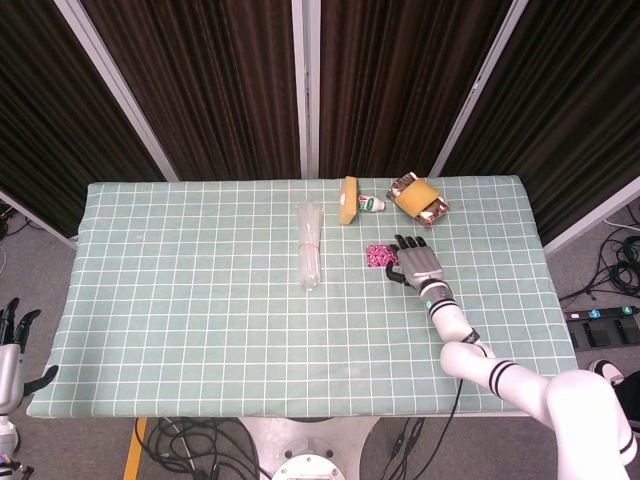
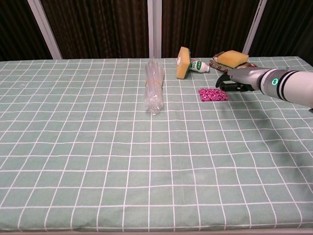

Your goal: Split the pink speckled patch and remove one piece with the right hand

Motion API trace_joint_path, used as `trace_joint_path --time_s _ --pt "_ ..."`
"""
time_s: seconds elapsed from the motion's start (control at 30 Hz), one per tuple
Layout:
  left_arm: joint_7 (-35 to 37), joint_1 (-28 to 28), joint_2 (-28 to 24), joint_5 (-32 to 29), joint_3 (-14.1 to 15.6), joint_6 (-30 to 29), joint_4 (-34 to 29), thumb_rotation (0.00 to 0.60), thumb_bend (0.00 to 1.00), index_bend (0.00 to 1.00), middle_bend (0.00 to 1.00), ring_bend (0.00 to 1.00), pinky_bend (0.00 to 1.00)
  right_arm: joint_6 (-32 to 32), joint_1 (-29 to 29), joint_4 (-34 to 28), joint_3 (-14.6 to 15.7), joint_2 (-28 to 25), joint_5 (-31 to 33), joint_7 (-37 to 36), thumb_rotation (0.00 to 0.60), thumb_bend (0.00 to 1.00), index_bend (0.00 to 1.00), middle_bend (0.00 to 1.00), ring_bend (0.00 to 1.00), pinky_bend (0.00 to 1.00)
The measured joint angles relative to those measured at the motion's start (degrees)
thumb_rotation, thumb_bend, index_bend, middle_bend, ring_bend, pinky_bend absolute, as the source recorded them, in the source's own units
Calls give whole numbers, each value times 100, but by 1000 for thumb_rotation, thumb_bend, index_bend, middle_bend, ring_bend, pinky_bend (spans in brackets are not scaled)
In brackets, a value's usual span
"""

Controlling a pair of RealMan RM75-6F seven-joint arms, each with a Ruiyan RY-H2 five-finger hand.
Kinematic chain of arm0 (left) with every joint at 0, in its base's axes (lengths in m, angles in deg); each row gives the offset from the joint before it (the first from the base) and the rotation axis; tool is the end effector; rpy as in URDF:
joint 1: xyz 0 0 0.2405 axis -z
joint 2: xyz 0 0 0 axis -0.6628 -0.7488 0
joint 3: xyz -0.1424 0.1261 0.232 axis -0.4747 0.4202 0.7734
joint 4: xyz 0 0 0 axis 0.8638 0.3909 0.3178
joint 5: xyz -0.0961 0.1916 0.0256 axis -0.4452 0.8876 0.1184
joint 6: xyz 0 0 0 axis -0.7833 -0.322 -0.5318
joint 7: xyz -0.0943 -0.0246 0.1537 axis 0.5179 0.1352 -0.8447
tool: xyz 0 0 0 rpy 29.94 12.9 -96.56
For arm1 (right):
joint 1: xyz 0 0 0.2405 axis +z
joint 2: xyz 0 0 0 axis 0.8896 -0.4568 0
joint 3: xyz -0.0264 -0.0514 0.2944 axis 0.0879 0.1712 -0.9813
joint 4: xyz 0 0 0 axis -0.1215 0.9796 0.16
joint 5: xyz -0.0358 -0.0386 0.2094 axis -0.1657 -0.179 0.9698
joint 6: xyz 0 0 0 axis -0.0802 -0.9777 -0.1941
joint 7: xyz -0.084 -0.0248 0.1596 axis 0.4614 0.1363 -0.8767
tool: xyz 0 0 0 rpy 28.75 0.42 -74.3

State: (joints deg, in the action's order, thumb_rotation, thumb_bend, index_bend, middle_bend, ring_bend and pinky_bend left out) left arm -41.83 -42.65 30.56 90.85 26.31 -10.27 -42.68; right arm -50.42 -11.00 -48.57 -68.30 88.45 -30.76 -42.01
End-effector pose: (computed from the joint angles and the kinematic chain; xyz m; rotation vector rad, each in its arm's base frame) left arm -0.3951 0.1838 0.1603 -1.2051 -0.8966 -0.6793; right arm -0.2373 -0.4912 -0.0855 1.8073 -1.1000 0.5027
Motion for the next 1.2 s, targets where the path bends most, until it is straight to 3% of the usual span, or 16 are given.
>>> trace_joint_path --time_s 0.4,0.6,0.77,1.2 --pt "-56 -36 -15 -55 -1 -4 -30 600 204 219 88 92 127 438 351 1109 35 635 -229 -336 0 640 169 0 0 0" --pt "-81 -32 -18 -57 1 16 -33 600 204 219 88 92 127 579 363 1348 92 765 -502 -548 0 640 173 0 0 0" --pt "-81 -20 -11 -37 -10 12 -28 600 204 219 88 92 127 507 284 1173 139 678 -678 -634 0 642 173 0 0 0" --pt "-49 47 19 -9 -39 81 22 600 205 219 88 92 127 -37 -149 -123 460 -49 -782 -369 0 642 173 0 0 0"
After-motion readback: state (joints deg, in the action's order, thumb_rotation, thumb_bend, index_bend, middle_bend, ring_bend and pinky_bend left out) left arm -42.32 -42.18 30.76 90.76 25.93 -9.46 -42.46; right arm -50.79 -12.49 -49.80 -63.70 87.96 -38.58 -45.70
